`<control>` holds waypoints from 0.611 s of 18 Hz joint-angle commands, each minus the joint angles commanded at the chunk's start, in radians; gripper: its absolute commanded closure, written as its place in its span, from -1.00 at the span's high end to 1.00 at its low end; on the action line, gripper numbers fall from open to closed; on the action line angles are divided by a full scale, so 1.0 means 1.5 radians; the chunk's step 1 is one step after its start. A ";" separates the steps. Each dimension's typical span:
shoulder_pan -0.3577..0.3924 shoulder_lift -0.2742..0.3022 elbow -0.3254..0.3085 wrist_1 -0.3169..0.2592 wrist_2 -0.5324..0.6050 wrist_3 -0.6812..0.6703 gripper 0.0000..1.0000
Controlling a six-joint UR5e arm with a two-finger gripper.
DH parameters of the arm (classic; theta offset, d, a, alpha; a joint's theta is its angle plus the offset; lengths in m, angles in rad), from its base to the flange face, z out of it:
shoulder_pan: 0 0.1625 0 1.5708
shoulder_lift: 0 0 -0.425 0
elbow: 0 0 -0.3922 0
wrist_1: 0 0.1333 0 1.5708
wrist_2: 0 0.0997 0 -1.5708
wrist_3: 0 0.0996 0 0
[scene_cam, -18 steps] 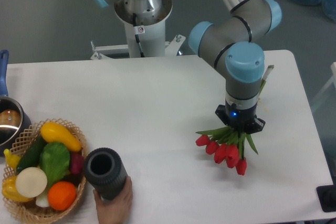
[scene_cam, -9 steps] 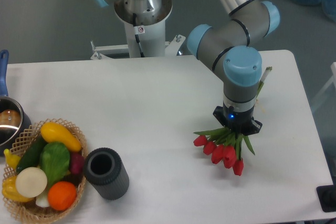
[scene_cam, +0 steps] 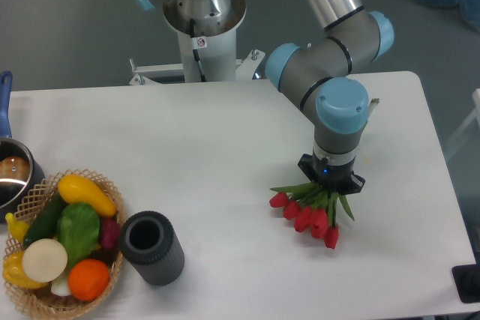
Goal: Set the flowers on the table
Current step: 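Lower the held red tulips toward the table surface with the gripper, then open the gripper to release the tulips and lift it away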
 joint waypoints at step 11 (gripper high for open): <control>0.008 0.010 -0.010 0.013 -0.009 -0.011 1.00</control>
